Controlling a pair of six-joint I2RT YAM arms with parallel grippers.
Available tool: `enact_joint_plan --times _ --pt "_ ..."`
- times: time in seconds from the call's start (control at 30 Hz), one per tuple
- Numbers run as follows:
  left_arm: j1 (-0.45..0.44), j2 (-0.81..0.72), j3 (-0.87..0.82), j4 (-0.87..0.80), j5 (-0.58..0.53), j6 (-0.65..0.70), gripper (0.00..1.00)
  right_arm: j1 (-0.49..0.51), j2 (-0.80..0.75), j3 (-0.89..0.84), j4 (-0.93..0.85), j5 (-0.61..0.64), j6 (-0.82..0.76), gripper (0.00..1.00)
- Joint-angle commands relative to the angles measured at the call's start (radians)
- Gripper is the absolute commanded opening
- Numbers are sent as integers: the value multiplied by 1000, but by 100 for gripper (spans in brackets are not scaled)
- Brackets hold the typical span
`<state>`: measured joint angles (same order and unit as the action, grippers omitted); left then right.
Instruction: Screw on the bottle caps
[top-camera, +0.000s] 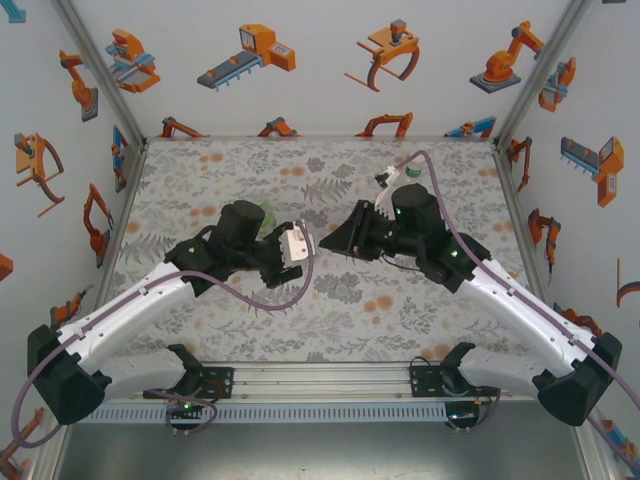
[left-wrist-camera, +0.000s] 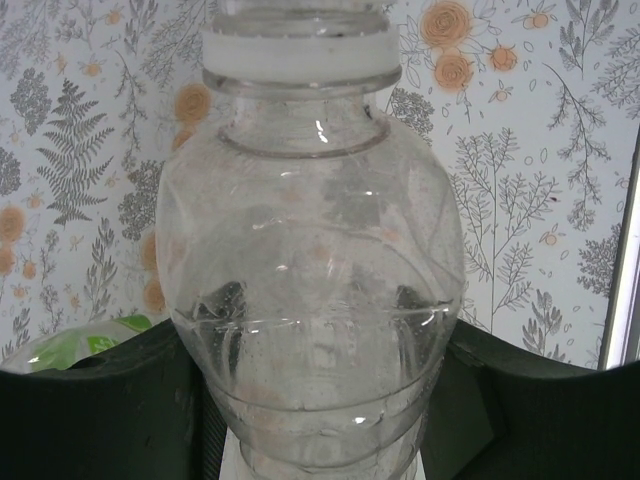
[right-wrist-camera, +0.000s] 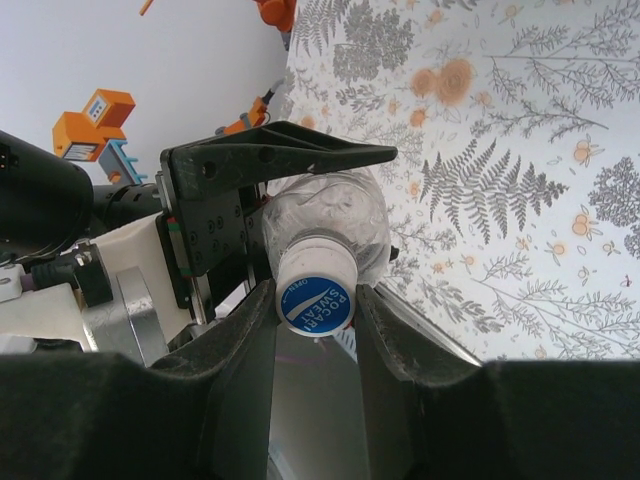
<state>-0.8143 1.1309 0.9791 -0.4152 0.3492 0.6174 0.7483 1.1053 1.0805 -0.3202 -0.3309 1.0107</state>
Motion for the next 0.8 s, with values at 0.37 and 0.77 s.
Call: enact_joint_plan --times 0.37,0.77 --pt "-25 3 31 70 63 38 0 -1 -57 141 -186 66 -198 55" --pt "-24 7 32 63 115 41 0 -2 -133 94 -23 47 -816 55"
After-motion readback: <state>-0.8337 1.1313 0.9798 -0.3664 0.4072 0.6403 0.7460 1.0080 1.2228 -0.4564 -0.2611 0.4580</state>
